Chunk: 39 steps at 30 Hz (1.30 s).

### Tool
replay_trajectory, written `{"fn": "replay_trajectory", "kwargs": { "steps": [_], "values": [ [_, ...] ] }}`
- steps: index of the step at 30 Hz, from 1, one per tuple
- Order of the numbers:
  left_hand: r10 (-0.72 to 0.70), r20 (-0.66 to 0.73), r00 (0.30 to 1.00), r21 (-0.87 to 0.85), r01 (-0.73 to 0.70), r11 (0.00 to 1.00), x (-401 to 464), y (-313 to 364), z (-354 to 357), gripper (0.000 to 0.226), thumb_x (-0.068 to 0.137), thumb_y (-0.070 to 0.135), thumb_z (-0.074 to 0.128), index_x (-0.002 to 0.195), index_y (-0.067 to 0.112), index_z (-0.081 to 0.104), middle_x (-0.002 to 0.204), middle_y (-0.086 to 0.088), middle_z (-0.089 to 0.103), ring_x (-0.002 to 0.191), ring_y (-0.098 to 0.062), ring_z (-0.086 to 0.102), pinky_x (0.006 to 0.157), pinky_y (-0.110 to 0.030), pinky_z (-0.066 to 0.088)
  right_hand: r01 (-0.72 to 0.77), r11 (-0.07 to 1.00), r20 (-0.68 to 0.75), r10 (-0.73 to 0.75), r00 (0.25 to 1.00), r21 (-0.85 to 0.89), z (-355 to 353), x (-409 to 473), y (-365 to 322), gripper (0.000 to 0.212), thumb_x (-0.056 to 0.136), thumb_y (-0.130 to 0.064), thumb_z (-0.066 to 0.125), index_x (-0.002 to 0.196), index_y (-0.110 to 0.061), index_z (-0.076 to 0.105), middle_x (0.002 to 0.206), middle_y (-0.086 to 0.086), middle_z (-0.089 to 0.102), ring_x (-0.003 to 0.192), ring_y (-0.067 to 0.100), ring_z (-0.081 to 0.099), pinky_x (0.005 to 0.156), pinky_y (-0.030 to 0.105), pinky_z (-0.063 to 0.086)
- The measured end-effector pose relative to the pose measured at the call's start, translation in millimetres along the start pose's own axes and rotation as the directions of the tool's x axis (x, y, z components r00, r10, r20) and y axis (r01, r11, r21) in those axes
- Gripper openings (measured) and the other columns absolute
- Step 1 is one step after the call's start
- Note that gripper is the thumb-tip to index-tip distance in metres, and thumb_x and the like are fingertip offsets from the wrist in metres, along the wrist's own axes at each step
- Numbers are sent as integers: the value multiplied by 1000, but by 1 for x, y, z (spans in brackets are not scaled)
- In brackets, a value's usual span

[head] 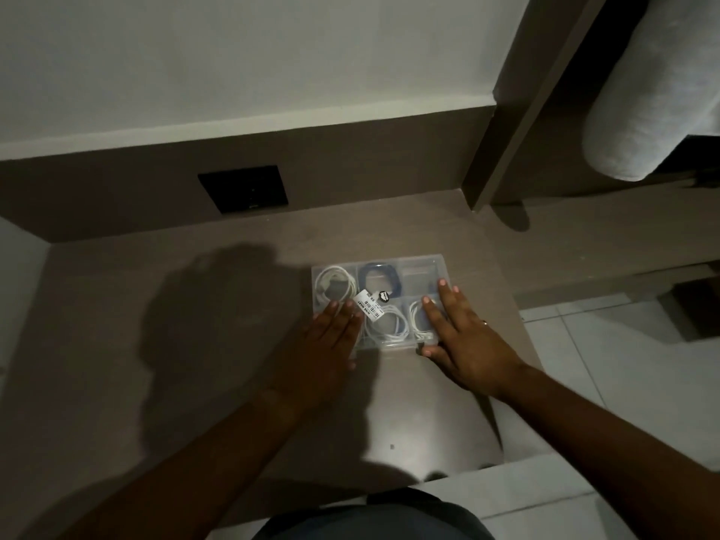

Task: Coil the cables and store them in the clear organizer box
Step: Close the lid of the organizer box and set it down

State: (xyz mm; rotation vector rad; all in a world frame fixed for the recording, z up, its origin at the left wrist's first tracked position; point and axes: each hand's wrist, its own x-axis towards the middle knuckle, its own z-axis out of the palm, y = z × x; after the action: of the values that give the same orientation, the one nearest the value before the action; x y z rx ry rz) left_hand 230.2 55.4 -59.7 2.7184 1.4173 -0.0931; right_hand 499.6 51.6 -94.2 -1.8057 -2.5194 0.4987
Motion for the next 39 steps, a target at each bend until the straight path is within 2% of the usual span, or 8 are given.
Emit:
{"fn": "replay_trajectory", "kwargs": {
  "steps": [7, 12, 19, 23, 27, 29, 33, 39],
  "values": [
    [-25, -70, 997, -6, 24, 1000, -4, 4, 15, 49, 89, 13, 42, 136, 2, 45, 143, -20, 47, 133, -38, 42, 106, -52, 40, -24, 999, 1, 24, 1000, -27, 1, -1, -3, 75, 93, -55, 37, 151, -18, 6, 159, 12, -14, 147, 35, -3, 104, 59, 39],
    [12, -123, 992, -97, -24, 995, -5, -4, 25, 59, 86, 24, 54, 139, 1, 41, 147, -21, 39, 138, -39, 33, 116, -45, 19, -75, 997, -7, 75, 997, -34, 5, 0, -7, 73, 93, -51, 41, 150, -23, 5, 161, 11, -10, 147, 33, -3, 106, 58, 36],
    [-36, -44, 998, -74, 33, 997, 3, 0, 30, 52, 90, 28, 36, 134, 2, 48, 140, -21, 50, 129, -41, 46, 102, -58, 38, -92, 996, -3, 92, 996, -6, 5, 1, -8, 74, 93, -47, 45, 149, -27, 2, 160, 6, -15, 146, 29, -7, 105, 59, 35],
    [-39, -56, 998, -89, 34, 995, 5, -2, 29, 53, 86, 23, 63, 132, 1, 50, 138, -23, 52, 127, -43, 47, 99, -60, 41, -97, 995, 3, 97, 995, -21, 2, -2, -10, 75, 93, -52, 42, 150, -24, 2, 160, 9, -13, 147, 31, -5, 109, 58, 32],
    [-77, -60, 995, -116, 70, 991, 16, 2, 17, 64, 71, 17, 82, 125, -5, 55, 132, -30, 54, 121, -49, 50, 93, -61, 45, -147, 989, -49, 146, 988, -22, -4, 4, -20, 88, 86, -72, 24, 150, -14, 7, 160, 16, -4, 147, 32, -5, 116, 50, 12],
    [-143, -62, 988, -156, 132, 979, 24, 8, 15, 69, 76, 20, 78, 131, -8, 47, 140, -33, 43, 128, -51, 40, 101, -61, 38, -170, 985, -78, 171, 982, 23, -7, 13, -26, 90, 87, -71, 19, 150, -7, 8, 160, 18, -3, 147, 31, -6, 119, 46, 8],
    [-305, 14, 952, -222, 300, 928, 53, 10, 22, 73, 97, 42, 38, 148, 2, 4, 157, -23, -8, 146, -39, -9, 119, -45, -3, -170, 985, -99, 172, 980, 25, -14, 37, -17, 90, 86, -68, 13, 149, -4, 7, 159, 19, -2, 147, 31, -5, 119, 41, 4],
    [-314, 28, 949, -224, 312, 923, 113, -2, 21, 72, 98, 45, 30, 148, 4, -2, 159, -21, -9, 146, -36, -13, 120, -43, -5, -140, 990, -86, 140, 986, 10, -38, 86, 28, 82, 92, -62, 27, 150, -8, 3, 160, 15, -5, 147, 26, -8, 113, 32, -4]
  ]
}}
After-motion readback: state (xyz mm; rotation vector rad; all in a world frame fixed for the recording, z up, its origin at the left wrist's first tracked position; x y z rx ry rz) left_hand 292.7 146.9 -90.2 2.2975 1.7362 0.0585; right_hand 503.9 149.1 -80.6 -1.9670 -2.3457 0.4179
